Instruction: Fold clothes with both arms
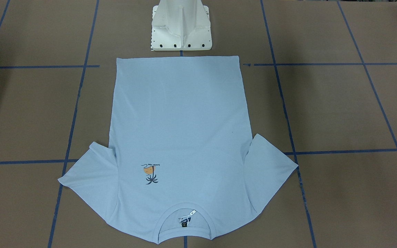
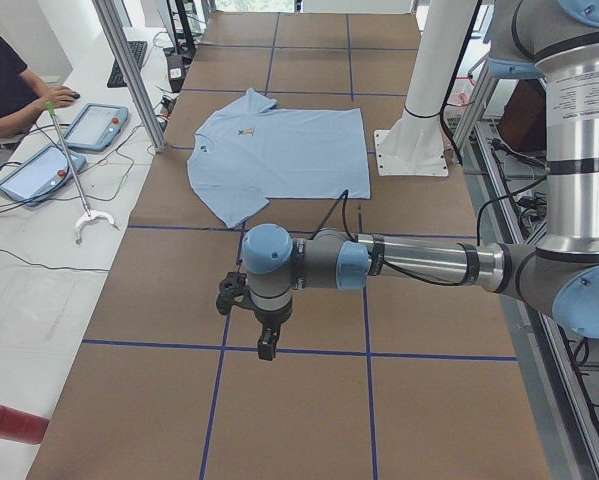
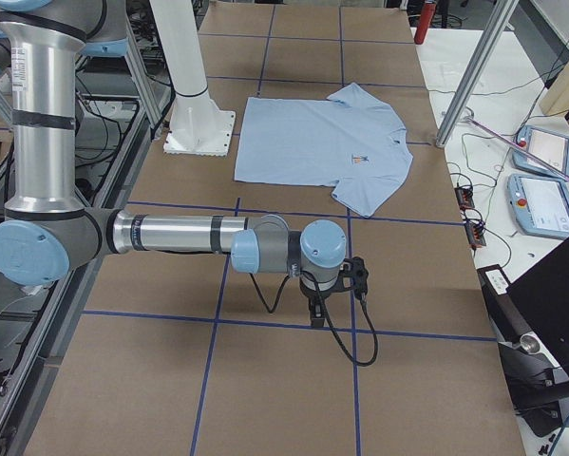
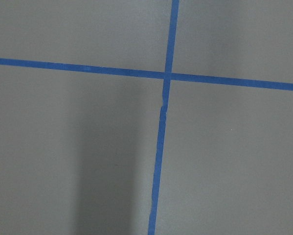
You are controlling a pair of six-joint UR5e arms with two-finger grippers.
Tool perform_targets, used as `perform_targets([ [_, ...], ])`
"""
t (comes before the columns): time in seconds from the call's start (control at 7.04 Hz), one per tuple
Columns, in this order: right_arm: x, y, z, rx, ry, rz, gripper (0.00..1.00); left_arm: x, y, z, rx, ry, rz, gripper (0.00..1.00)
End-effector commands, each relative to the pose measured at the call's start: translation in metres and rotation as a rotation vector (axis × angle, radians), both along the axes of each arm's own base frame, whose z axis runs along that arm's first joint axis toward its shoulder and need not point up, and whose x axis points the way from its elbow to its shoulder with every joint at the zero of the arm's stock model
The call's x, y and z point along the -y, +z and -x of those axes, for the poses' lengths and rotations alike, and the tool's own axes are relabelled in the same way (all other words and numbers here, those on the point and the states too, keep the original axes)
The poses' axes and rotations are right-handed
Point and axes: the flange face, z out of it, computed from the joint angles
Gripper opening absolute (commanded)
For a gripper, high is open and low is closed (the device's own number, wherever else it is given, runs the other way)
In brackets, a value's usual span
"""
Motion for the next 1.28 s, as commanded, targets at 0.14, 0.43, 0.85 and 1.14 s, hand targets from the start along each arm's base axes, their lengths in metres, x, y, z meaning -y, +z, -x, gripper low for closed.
perform_targets([
  [0.14,0.089,-0.079,0.076,0.027,0.023,-0.155,1.0,0.058,-0.081,-0.006,-0.003,0.014,-0.214,1.0],
  [0.43,0.143,-0.106,0.187,0.055,-0.034,-0.286,1.0,0.07,-0.097,-0.035,-0.033,-0.028,-0.246,1.0],
  [0.85,0.175,-0.148,0.34,0.146,0.114,-0.231,1.0,0.102,-0.077,-0.062,-0.066,-0.048,-0.29,1.0],
  [1.14,0.155,-0.149,0.392,0.121,0.117,-0.237,0.98,0.108,-0.078,-0.063,-0.079,-0.076,-0.295,1.0],
])
